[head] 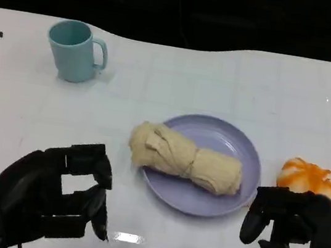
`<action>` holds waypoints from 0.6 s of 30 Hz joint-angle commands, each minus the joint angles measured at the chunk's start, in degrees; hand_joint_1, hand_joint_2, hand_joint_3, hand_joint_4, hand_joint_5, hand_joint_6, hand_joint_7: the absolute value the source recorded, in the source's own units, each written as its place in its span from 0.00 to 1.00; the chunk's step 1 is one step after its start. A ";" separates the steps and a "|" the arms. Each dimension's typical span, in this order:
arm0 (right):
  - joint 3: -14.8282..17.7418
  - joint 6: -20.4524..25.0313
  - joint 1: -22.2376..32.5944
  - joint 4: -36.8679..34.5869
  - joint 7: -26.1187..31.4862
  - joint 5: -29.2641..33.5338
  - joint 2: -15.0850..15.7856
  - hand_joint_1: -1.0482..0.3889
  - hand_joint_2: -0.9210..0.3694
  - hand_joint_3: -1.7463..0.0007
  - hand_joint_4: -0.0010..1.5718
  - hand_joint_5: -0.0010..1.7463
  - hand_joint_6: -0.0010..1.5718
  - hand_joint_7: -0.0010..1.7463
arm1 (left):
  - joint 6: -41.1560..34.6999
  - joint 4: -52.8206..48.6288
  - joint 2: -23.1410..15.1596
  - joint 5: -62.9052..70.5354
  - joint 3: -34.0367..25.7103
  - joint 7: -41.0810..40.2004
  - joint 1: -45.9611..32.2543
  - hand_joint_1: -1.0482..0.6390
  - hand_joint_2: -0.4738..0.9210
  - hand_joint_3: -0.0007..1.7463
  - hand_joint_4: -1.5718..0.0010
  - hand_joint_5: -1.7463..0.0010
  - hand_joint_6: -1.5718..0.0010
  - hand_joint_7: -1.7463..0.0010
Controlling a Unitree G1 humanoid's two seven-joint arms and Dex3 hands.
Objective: Grasp the towel on the left side of the plate with the left hand and place it into the plate.
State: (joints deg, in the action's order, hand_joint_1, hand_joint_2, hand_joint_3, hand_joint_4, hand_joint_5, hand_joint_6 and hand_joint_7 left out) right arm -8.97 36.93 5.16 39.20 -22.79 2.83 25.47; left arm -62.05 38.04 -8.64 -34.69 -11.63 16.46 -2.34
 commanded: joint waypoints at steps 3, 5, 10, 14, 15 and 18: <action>1.28 -0.50 0.64 -0.07 -0.42 -0.08 1.12 0.74 0.27 0.38 0.45 0.95 0.44 0.82 | -2.04 -3.22 -0.56 -2.15 -0.89 -2.20 1.89 0.57 0.69 0.84 0.46 0.00 0.55 0.00; 1.67 -1.25 0.93 -0.42 -0.59 -0.50 0.93 0.75 0.27 0.38 0.45 0.96 0.43 0.82 | -1.52 -3.99 -0.75 -2.23 -0.67 -2.30 1.98 0.57 0.69 0.84 0.47 0.00 0.55 0.00; 2.17 -3.74 1.56 -1.60 -0.96 -0.65 1.00 0.75 0.27 0.38 0.45 0.95 0.43 0.82 | -1.08 -5.22 -0.79 -2.17 -0.50 -2.80 2.41 0.57 0.69 0.84 0.47 0.00 0.55 0.00; 2.46 -4.49 2.07 -1.96 -0.82 -0.81 0.74 0.75 0.27 0.38 0.45 0.95 0.44 0.82 | 1.51 -5.56 -1.94 -0.98 0.93 -2.07 2.00 0.57 0.70 0.83 0.47 0.00 0.54 0.00; 2.54 -4.52 2.15 -1.96 -0.82 -0.90 0.72 0.75 0.27 0.39 0.45 0.96 0.44 0.82 | 2.21 -5.70 -2.09 -0.91 1.16 -1.93 1.86 0.57 0.70 0.83 0.47 0.00 0.54 0.00; 2.65 -4.70 2.26 -1.95 -0.81 -1.03 0.83 0.75 0.26 0.39 0.45 0.96 0.44 0.83 | 2.65 -5.46 -1.95 -0.94 1.57 -2.97 1.74 0.57 0.70 0.83 0.47 0.00 0.54 0.00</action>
State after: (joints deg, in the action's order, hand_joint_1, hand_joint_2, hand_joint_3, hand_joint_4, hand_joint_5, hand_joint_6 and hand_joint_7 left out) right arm -7.32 32.85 7.05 37.29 -23.50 1.99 25.76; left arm -60.16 32.51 -9.74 -36.05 -10.31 14.16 -0.55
